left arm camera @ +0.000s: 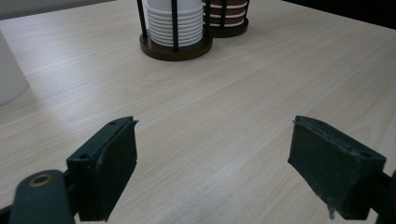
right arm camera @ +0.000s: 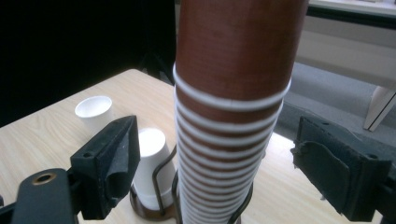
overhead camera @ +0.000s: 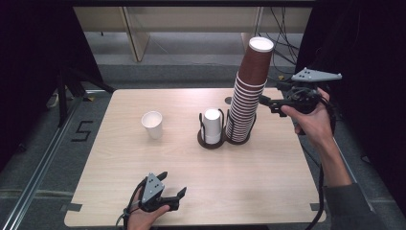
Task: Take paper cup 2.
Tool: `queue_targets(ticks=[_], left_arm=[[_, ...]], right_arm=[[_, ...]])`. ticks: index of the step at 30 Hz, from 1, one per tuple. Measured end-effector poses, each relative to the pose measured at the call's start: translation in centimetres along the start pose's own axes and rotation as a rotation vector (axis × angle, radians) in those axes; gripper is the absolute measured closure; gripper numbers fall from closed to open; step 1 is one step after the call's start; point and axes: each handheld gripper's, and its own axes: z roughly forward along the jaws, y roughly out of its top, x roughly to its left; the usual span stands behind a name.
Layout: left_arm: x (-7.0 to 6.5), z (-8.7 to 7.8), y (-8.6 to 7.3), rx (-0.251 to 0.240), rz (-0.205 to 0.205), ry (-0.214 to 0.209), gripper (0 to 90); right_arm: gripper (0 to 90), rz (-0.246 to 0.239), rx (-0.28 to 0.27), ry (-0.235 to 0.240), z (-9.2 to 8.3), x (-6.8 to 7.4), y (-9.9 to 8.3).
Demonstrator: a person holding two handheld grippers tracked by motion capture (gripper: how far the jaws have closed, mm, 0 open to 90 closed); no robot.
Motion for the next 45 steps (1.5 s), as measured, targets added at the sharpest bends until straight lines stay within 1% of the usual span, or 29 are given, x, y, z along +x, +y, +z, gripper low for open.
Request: queue_targets(ticks=[1,2,5,10,11,14,17,18,19,20,21,23,24,25,26,27,28,29,30,32,33,34,35,37,38,39,42,43,45], left_arm=[[0.0,0.0,0.0,-0.004,-0.006,0.0,14.8],[0.0,0.0,0.0,-0.005,-0.007,0.001,14.8],[0.0,0.0,0.0,-0.004,-0.006,-0.001,14.8],[0.1,0.0,0.0,-0.005,0.0,-0.005,14.7],[0.1,0.0,0.0,-0.004,-0.001,-0.006,14.7],[0.1,0.0,0.0,-0.006,-0.002,-0.008,14.8],[0.0,0.0,0.0,-0.008,-0.006,-0.009,14.7],[0.0,0.0,0.0,-0.008,-0.007,-0.01,14.8],[-0.1,0.1,0.0,-0.012,-0.015,-0.011,14.8],[0.0,0.0,0.0,-0.003,-0.009,-0.009,14.7],[-0.1,0.1,0.0,-0.016,-0.017,-0.017,14.8],[-0.1,0.0,0.0,-0.012,-0.01,-0.016,14.8],[0.0,0.1,0.0,-0.013,-0.009,-0.02,14.8],[0.0,0.0,0.0,-0.011,-0.009,-0.017,14.7],[0.0,0.1,0.0,-0.013,-0.01,-0.018,14.7],[0.0,0.1,0.0,-0.018,-0.011,-0.019,14.7],[0.0,0.0,0.0,-0.012,-0.009,-0.018,14.7],[0.0,0.0,0.0,-0.01,-0.008,-0.019,14.7],[0.0,0.1,0.0,-0.017,-0.011,-0.025,14.7],[-0.1,0.1,0.0,-0.02,-0.012,-0.023,14.8],[-0.1,0.1,0.0,-0.02,-0.015,-0.025,14.7],[0.0,0.0,0.0,-0.01,-0.009,-0.02,14.7],[0.0,0.0,0.0,-0.009,-0.009,-0.02,14.8],[-0.1,0.1,0.0,-0.019,-0.014,-0.025,14.7],[-0.1,0.1,0.0,-0.019,-0.014,-0.026,14.7],[0.0,0.0,0.0,-0.009,-0.007,-0.022,14.8],[-0.1,0.1,0.0,-0.02,-0.015,-0.026,14.7],[-0.1,0.0,0.0,-0.009,-0.007,-0.022,14.7],[0.0,0.0,0.0,-0.011,-0.011,-0.023,14.8]], right_arm=[[15.5,-0.008,-0.011,0.004,0.1,-0.1,0.5],[15.4,0.002,-0.009,0.0,0.1,-0.1,0.8],[15.4,-0.008,-0.005,-0.007,0.3,-0.2,1.9],[15.4,0.008,-0.009,-0.021,0.9,-0.4,3.3],[15.4,-0.005,-0.015,-0.025,1.0,-0.5,3.6],[15.5,0.015,-0.037,-0.028,1.6,-0.5,4.4],[15.4,0.007,-0.044,-0.036,1.9,-0.6,4.8],[15.4,0.018,-0.04,-0.027,2.0,-0.5,4.9],[15.4,-0.008,-0.049,-0.035,2.2,-0.6,5.1],[15.4,0.004,-0.045,-0.038,2.4,-0.5,5.3],[15.4,0.003,-0.042,-0.032,2.6,-0.5,5.4],[15.4,0.002,-0.037,-0.036,3.0,-0.5,5.7],[15.4,0.013,-0.028,-0.038,3.2,-0.5,5.8],[15.3,0.005,-0.028,-0.038,3.4,-0.6,5.9],[15.2,0.015,-0.024,-0.036,3.6,-0.6,5.9],[15.2,0.0,-0.022,-0.041,3.8,-0.7,6.0],[15.1,0.02,-0.017,-0.041,4.0,-0.6,6.0],[15.2,0.013,-0.013,-0.041,4.2,-0.7,6.1],[15.2,0.005,-0.014,-0.042,4.4,-0.8,6.2],[15.2,0.021,-0.024,-0.034,4.8,-1.0,6.3],[15.1,0.025,-0.016,-0.033,4.9,-1.0,6.3],[15.0,0.015,-0.016,-0.032,5.1,-1.1,6.4],[14.8,0.02,-0.017,-0.029,5.3,-1.1,6.5],[14.4,0.025,-0.006,-0.028,5.5,-1.0,6.7],[14.5,0.009,-0.011,-0.03,5.6,-1.1,6.8],[14.5,0.012,-0.004,-0.029,5.7,-1.1,6.8],[15.1,0.025,-0.004,-0.019,5.8,-1.2,6.9],[15.5,0.021,-0.001,-0.018,5.8,-1.2,7.0],[16.2,0.019,0.004,-0.013,5.7,-1.2,7.2]])
